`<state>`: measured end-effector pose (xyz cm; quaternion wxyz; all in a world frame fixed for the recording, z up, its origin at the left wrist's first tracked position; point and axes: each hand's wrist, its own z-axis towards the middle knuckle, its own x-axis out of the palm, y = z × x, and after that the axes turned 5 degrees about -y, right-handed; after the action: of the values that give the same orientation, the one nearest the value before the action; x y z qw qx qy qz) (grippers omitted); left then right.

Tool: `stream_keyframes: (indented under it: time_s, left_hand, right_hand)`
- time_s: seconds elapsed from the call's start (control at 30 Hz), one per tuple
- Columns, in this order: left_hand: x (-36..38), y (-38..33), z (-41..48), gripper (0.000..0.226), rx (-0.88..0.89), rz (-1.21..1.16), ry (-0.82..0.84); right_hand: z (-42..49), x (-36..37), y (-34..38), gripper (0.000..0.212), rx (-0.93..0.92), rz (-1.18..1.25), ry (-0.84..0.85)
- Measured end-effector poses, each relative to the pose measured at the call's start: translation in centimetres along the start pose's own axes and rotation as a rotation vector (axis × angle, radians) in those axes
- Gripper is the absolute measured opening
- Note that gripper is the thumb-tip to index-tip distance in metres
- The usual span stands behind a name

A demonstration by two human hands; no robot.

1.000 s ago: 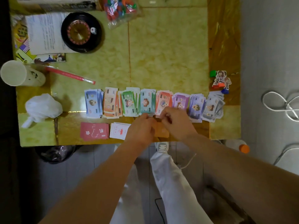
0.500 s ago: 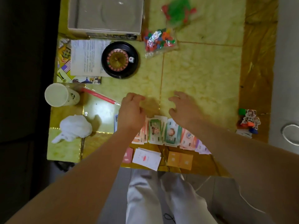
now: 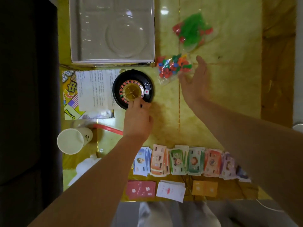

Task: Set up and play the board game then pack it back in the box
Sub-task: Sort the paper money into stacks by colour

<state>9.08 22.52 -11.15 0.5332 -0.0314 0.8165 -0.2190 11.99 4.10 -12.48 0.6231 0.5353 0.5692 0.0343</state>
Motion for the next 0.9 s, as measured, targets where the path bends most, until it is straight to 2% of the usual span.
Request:
stream_keyframes:
  time_s: [0.2, 0.37, 0.47, 0.53, 0.6, 0.73, 0.8, 0.9]
  left_hand:
    - [-0.7, 0.9, 0.6, 0.034, -0.017, -0.021, 0.008]
    - [-0.6, 1.6, 0.0, 0.031, -0.052, 0.001, 0.043]
    - [-0.6, 2.2, -0.6, 0.028, -0.07, 0.012, 0.013]
    - [-0.7, 2.6, -0.9, 0.028, -0.078, 0.022, -0.006]
    - [-0.7, 3.1, -1.2, 0.028, -0.096, 0.04, -0.015]
    - [-0.7, 4.1, -2.0, 0.03, -0.151, 0.091, -0.011]
    - [-0.7, 4.6, -2.5, 0.035, -0.159, 0.105, -0.002]
    - [-0.8, 4.8, -3.0, 0.037, -0.14, 0.155, -0.035]
  right_hand:
    - [0.8, 0.6, 0.1, 0.084, 0.057, -0.326, 0.044]
    - [-0.4, 1.7, -1.2, 0.051, -0.011, -0.504, 0.094]
    - [-1.1, 1.8, -1.2, 0.051, -0.027, -0.366, 0.043]
    - [-1.5, 1.5, -1.1, 0.064, -0.049, -0.295, 0.112]
    - [-1.7, 1.2, -1.3, 0.073, -0.074, -0.388, 0.225]
    - [-2.6, 0.9, -2.1, 0.059, -0.029, -0.377, 0.324]
    - [-3.5, 0.7, -2.3, 0.058, -0.059, -0.491, 0.308]
    - [-4.7, 0.2, -2.3, 0.079, -0.13, -0.542, 0.274]
